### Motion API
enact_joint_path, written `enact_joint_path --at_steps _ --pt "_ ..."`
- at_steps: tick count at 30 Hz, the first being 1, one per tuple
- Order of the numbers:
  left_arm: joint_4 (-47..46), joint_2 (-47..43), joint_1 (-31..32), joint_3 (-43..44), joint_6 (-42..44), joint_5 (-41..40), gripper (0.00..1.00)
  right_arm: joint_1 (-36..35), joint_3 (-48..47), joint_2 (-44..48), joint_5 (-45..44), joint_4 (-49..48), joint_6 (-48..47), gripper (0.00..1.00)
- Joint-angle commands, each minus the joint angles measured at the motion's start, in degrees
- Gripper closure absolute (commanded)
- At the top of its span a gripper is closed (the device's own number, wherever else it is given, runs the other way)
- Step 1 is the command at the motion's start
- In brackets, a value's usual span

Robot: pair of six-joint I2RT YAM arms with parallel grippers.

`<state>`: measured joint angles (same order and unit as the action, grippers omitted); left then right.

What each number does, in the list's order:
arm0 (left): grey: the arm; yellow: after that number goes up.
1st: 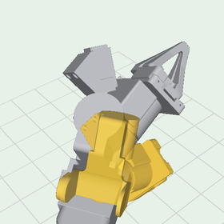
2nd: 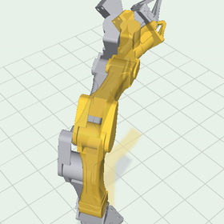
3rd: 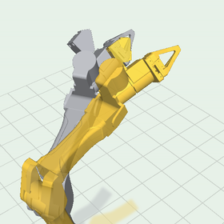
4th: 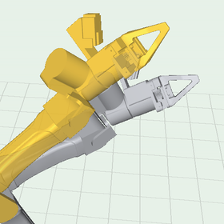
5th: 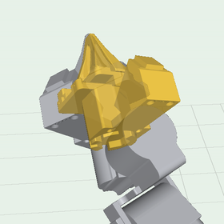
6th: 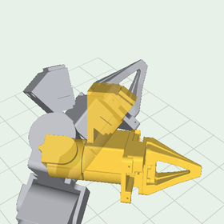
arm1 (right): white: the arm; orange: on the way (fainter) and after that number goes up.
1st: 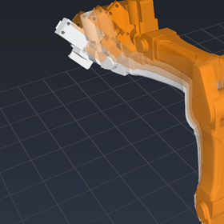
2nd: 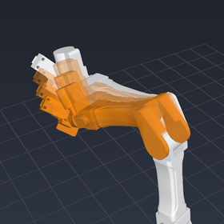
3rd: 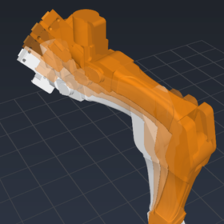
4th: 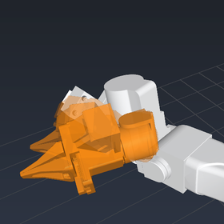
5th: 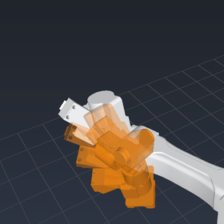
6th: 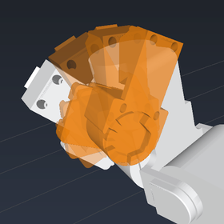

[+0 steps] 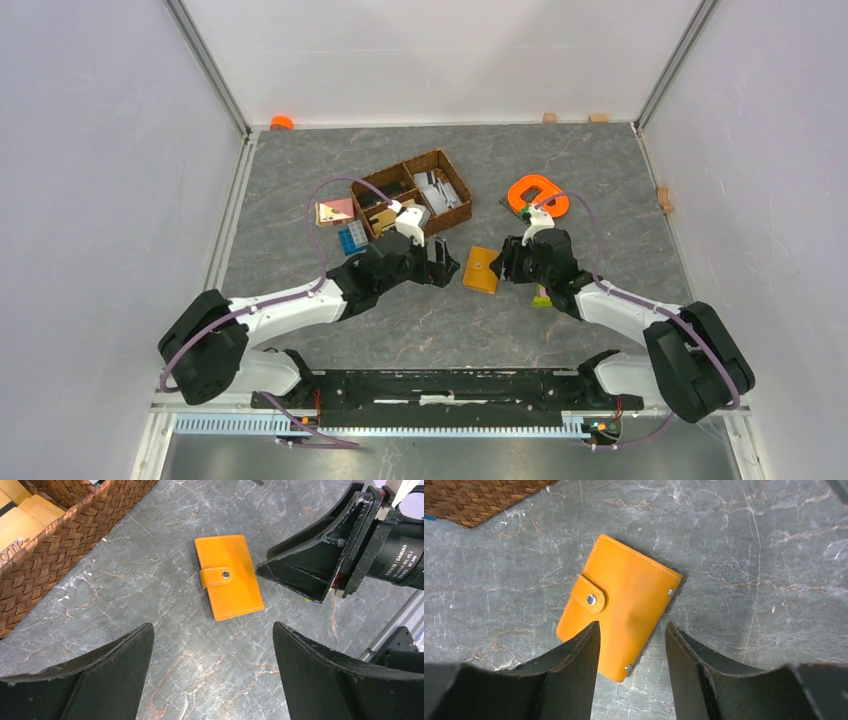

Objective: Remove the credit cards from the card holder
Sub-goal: Open the card holder at the center of the board.

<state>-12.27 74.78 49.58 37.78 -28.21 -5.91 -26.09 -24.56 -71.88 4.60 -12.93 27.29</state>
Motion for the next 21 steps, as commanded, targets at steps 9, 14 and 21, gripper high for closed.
enact_joint_path --at_steps 9,14,21 --pt "-8.89 4.23 -0.36 -2.45 -4.45 -1.54 0.11 4.38 2.88 -7.19 8.26 -8.31 5.8 0.48" --pt "-10.84 -1.22 -0.44 -6.29 -4.21 -6.41 0.07 4.5 2.65 -12.64 13.9 -13.66 7.04 0.52" --pt "-9.01 3.58 -0.45 -2.58 -2.82 -2.28 0.08 4.5 2.05 -14.41 16.76 -15.81 7.66 0.55"
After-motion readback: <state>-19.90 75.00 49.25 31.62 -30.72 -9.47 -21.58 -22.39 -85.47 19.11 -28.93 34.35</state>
